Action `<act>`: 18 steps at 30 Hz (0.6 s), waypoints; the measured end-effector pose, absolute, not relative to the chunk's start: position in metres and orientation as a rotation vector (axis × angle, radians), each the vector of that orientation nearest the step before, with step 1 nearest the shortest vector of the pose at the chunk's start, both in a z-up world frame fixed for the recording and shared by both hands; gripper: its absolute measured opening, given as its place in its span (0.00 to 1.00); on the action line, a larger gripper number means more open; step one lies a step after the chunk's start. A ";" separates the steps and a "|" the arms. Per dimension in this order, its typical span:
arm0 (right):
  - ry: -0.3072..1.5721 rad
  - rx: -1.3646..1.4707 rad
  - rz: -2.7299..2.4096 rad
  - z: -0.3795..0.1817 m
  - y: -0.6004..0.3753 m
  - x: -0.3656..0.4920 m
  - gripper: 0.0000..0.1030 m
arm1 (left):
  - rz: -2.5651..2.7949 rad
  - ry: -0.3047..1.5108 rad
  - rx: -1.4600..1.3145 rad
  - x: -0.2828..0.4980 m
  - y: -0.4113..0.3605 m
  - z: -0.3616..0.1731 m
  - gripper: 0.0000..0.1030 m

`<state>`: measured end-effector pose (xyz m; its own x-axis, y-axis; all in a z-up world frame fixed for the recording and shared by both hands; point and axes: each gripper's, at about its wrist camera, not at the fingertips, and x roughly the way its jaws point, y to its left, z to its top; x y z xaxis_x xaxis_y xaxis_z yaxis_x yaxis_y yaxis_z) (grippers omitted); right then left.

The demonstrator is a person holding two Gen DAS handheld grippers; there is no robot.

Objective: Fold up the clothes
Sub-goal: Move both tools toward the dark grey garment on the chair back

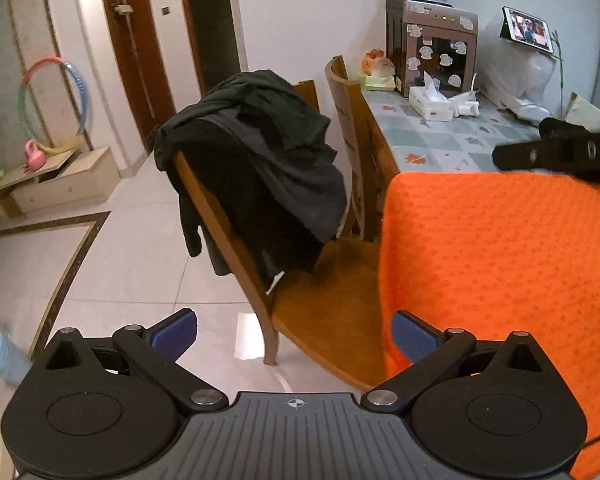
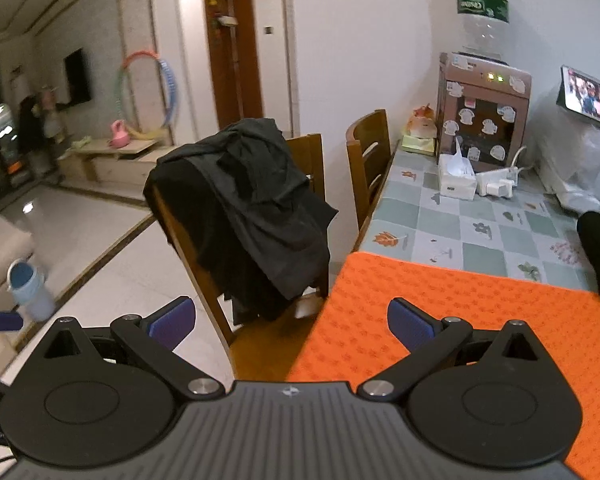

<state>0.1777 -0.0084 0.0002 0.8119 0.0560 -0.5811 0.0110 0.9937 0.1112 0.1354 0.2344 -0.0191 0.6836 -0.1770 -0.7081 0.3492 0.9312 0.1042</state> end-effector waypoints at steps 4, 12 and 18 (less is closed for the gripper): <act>0.610 0.138 0.003 0.005 0.019 0.211 1.00 | -0.338 0.759 0.277 0.159 0.271 -0.017 1.00; 0.619 0.115 0.042 0.014 0.058 0.286 0.98 | -0.398 0.768 0.268 0.207 0.310 -0.012 1.00; 0.617 0.077 0.072 0.013 0.072 0.348 0.98 | -0.399 0.775 0.260 0.257 0.323 -0.014 1.00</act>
